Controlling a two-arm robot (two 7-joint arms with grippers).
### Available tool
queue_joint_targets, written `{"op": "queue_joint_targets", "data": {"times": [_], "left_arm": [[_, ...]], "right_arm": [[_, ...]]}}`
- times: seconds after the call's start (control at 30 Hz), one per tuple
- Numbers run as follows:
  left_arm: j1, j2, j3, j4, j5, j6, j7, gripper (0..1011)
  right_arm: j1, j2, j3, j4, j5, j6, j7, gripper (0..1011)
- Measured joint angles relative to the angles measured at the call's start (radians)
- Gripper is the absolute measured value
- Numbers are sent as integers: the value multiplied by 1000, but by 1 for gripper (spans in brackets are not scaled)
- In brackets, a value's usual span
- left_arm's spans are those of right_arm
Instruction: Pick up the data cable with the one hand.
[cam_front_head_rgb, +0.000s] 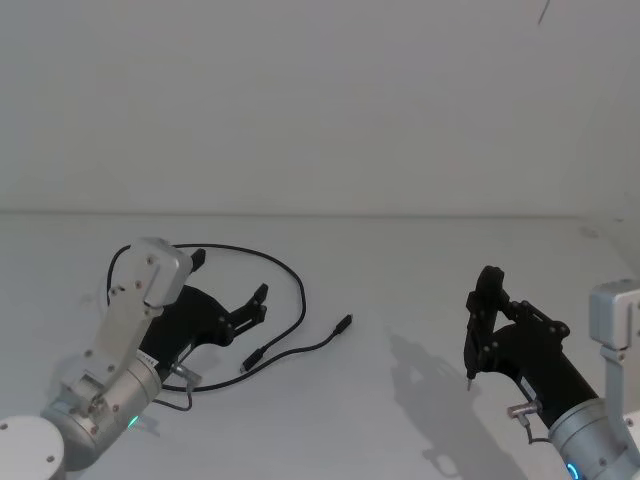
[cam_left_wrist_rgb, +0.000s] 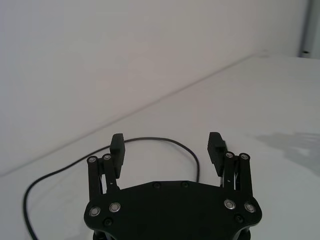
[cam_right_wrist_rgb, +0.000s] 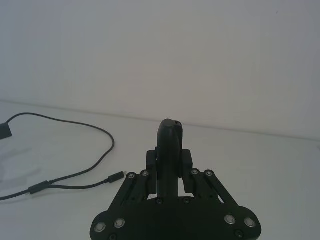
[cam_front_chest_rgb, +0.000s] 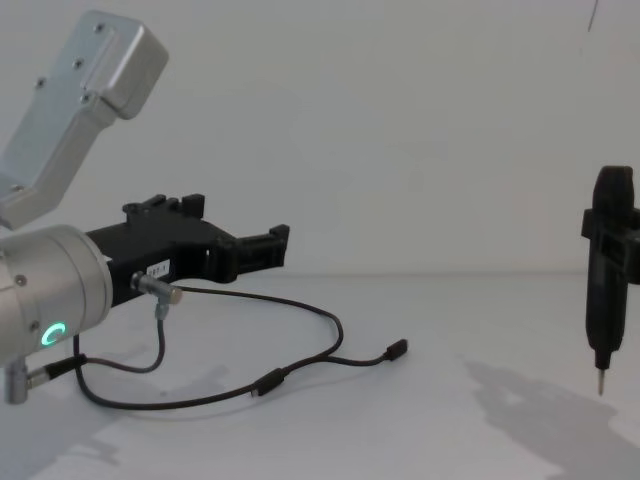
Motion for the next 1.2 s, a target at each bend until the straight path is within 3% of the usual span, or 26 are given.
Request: {"op": "queue_joint_targets", "data": {"times": [0.37,0.73,0.97,1.2], "left_arm": [[-12,37,-5,-10,-87,71,-139,1001],[-33,106,-7,-20,-197,204,-314,1001],[-59,144,4,-4,-235,258,-396,1001],[-93,167,26,23,-244,290,-452,1001]], "right_arm": [[0,0,0,0,0,0,0,279],[0,0,0,0,0,0,0,279],[0,0,0,0,0,0,0,279],[0,0,0,0,0,0,0,279]]}}
